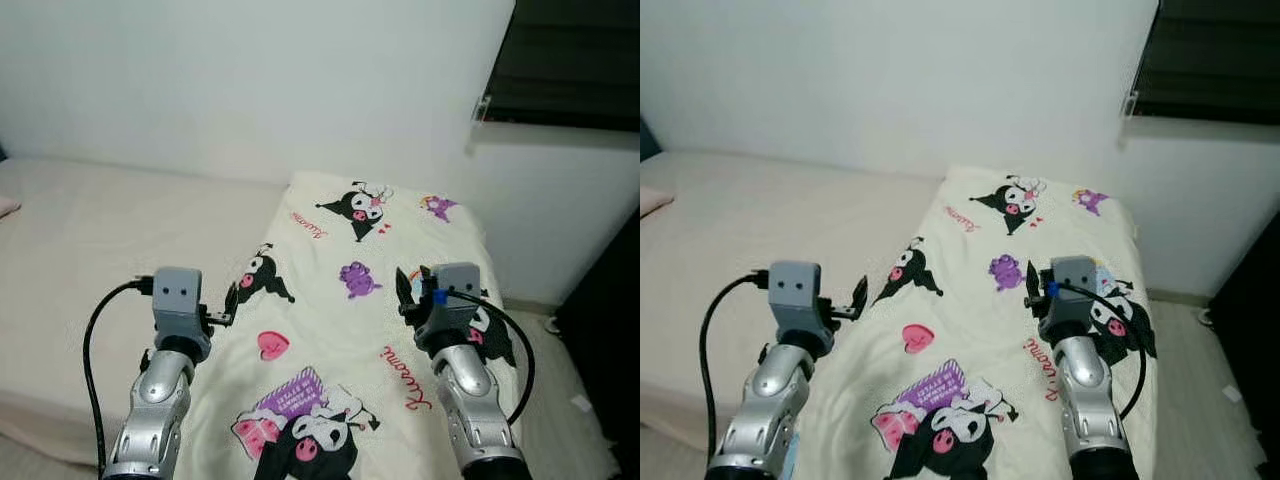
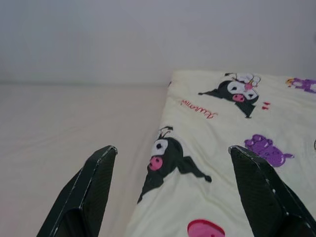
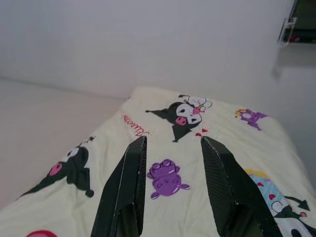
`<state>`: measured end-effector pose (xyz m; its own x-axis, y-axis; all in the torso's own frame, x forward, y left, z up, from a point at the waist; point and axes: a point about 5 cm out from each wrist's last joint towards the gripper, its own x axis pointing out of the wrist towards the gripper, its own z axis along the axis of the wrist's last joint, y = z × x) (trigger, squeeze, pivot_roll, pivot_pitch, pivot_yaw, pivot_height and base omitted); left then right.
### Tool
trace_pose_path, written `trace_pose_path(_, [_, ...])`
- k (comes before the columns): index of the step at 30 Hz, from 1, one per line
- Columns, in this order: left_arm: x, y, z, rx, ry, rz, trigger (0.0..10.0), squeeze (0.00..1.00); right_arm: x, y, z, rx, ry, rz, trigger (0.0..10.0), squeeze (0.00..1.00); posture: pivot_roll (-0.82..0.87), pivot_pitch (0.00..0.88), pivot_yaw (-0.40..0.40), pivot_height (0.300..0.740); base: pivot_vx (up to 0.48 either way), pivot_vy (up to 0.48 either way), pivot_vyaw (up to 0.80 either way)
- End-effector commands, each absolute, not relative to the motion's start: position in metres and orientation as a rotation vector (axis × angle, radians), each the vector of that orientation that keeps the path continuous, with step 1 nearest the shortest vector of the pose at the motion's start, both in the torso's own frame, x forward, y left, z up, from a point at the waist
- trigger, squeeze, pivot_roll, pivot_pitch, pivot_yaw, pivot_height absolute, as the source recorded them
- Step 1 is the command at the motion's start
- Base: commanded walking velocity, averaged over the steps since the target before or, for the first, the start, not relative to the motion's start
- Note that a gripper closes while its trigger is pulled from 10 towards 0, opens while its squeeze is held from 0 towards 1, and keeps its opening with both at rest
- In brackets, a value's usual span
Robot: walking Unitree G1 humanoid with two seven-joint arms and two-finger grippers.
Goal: Clean up the room
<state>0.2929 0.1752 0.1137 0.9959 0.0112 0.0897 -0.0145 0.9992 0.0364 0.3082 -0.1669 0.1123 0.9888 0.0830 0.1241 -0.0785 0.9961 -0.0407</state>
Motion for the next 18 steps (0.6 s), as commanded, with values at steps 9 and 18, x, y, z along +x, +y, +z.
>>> trace_pose_path(9, [0.288, 0.173, 0.103, 0.031, -0.041, 0.021, 10.0, 0.0, 0.306, -0.168, 0.094, 0.021, -0.028, 0.033, 10.0, 0.0, 0.02, 0.0, -0.054, 0.74, 0.0, 0.0, 0.0])
trace_pose_path(18, [0.289, 0.174, 0.105, 0.026, -0.048, 0.032, 10.0, 0.0, 0.306, -0.159, 0.093, -0.002, -0.025, 0.079, 10.0, 0.0, 0.02, 0.0, -0.056, 0.74, 0.0, 0.0, 0.59])
